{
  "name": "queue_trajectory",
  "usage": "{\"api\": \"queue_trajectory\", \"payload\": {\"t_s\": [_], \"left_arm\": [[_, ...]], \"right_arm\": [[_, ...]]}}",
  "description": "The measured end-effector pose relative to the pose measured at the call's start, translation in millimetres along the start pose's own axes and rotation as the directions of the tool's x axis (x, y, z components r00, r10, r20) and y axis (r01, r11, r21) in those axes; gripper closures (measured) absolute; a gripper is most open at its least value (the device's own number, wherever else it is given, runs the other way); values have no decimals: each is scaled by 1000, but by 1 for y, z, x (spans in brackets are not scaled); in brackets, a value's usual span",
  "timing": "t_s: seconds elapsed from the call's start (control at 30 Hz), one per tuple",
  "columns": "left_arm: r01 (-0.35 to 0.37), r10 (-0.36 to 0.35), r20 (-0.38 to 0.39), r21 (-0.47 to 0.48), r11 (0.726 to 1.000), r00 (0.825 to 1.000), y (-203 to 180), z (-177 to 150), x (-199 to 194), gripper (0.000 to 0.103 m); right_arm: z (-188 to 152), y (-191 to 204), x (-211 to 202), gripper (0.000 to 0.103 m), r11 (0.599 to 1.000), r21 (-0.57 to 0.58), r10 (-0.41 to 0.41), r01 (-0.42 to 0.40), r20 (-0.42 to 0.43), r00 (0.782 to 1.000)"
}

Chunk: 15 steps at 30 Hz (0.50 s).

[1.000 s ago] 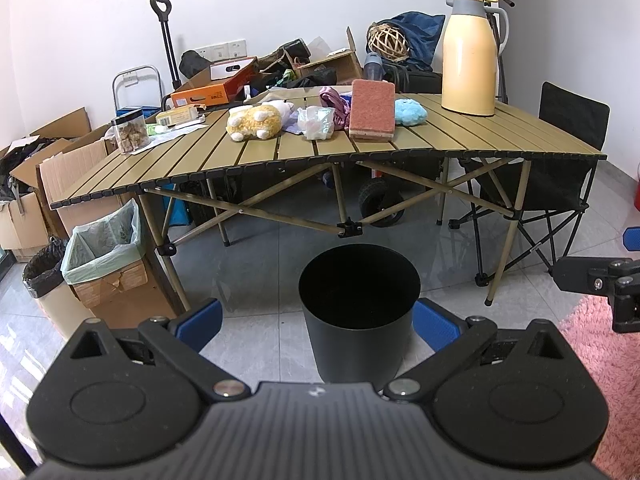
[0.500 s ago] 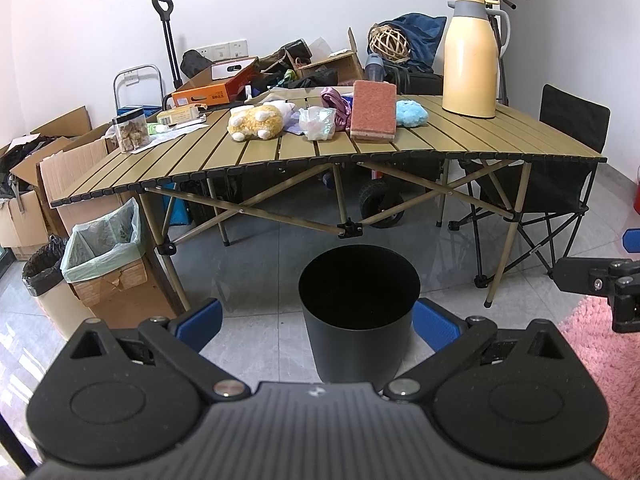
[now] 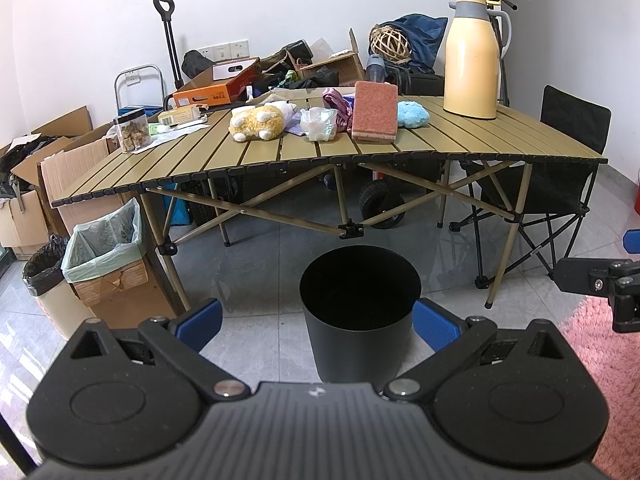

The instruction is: Collect trash

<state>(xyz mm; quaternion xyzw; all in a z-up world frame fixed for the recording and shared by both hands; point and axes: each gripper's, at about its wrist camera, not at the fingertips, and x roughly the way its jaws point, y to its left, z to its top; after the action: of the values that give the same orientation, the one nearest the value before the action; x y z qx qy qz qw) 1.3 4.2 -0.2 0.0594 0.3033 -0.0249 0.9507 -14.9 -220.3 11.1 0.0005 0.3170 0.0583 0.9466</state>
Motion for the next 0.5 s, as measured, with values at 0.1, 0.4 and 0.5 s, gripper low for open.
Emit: {"api": "queue_trajectory", "payload": {"t_s": [0.1,0.4,0.5], "left_arm": [[0,0,0,0,1000,1000,0,0,0,0],[-1,1,4,-2,1000,1000,3,1,0,0],[0,0,4,-3,1000,1000,4,1,0,0]], "right_arm": [[0,0,0,0,1000,0,0,0,0,1000],[1,0,-1,0,1000,0,0,0,1,1000],[1,0,-1,0,1000,0,0,0,2,1000]]}}
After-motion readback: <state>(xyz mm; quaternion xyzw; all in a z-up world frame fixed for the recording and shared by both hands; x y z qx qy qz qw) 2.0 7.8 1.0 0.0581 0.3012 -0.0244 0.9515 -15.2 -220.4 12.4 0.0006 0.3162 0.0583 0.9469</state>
